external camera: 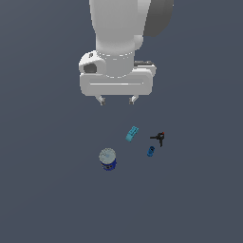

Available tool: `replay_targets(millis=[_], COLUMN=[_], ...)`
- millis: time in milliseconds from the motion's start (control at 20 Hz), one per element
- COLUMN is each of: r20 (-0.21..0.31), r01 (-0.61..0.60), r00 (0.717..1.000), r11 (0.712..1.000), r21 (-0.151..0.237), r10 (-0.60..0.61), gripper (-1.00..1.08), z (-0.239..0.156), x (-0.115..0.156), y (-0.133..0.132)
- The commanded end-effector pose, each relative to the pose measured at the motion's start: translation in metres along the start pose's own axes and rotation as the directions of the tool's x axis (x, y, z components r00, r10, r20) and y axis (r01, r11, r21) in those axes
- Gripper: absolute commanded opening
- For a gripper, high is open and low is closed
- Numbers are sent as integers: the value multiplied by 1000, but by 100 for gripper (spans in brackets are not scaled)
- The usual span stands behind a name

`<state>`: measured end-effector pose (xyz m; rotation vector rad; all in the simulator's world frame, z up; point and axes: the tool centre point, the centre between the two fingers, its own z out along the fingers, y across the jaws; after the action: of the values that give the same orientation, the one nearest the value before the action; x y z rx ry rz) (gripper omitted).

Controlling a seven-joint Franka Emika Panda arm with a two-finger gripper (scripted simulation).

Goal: Pick up a designated object from a clutter of objects.

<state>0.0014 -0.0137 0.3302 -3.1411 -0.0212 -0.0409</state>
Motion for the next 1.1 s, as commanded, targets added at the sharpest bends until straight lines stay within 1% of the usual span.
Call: replay_targets(millis=[0,450,800,1050], r20=[0,33,32,32], r01=[0,-42,-41,-35], r00=[1000,999,999,999], r11=[1000,999,999,999], r21=[0,2,2,1], r10=[0,42,41,35], gripper=[100,100,100,100], z=[0,4,4,14], x=[0,-11,-10,-2], y=[0,5,5,8])
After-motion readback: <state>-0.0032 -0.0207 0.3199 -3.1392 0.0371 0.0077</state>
